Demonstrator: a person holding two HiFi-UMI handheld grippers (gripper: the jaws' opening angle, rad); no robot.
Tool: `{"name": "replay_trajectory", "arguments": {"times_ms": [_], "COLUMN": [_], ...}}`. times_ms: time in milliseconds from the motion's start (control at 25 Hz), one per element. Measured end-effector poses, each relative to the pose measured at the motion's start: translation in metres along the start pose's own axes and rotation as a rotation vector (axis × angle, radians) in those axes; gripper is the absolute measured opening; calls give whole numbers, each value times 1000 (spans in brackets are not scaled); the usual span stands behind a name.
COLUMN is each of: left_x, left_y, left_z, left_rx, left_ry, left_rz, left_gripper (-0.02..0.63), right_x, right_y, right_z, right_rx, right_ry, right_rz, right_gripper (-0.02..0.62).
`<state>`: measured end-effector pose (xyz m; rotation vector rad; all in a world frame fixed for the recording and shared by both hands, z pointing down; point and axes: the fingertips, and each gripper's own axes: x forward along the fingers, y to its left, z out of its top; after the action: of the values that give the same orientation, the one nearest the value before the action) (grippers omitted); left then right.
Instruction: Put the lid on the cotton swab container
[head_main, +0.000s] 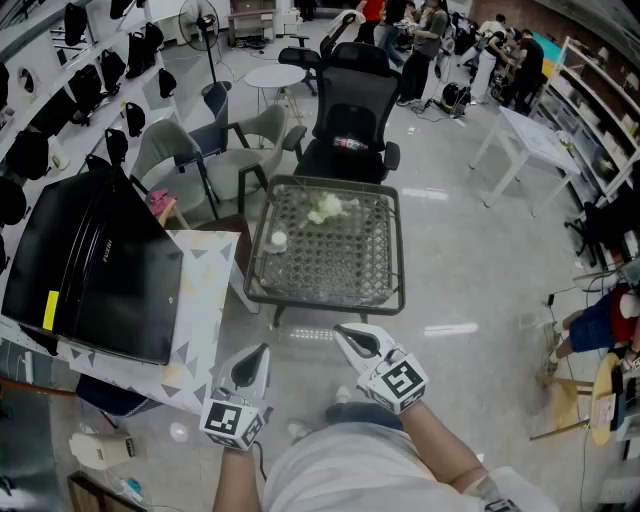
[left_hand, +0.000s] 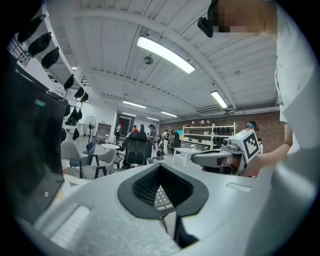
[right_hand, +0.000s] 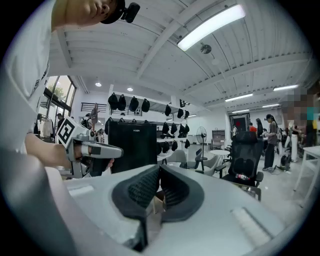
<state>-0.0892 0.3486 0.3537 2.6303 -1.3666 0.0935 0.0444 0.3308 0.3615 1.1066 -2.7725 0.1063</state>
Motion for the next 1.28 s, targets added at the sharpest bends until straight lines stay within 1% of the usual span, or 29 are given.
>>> {"name": "replay_trajectory", "arguments": {"times_ms": [120,240,400,760,920,1280], "left_x": [22,44,77,140,157,192], "left_y": [-12,-20,-28,-45,-38,9], "left_z": [2,6,12,2,-1,-7], "left_rx": [12,42,62,86,80,65], "left_ry": [10,11,5,53,66,92], "left_rz": [-13,-12,3,15,20,0], "left_gripper": [8,8,8,8,8,8], "right_x": [-7,-11,-19,-37,-31,23], "right_y": [-19,-41,-75,-156,-178,-193], "right_z": [-2,-2,0,-17,-22,-26], "right_rx": [-6,-1,38,104,122,126], "right_ry": [0,-6,-35,-53,-50,-13], "right_rz": [3,6,-5,-53,-65,-59], "right_gripper": [5,5,5,5,5,5]}}
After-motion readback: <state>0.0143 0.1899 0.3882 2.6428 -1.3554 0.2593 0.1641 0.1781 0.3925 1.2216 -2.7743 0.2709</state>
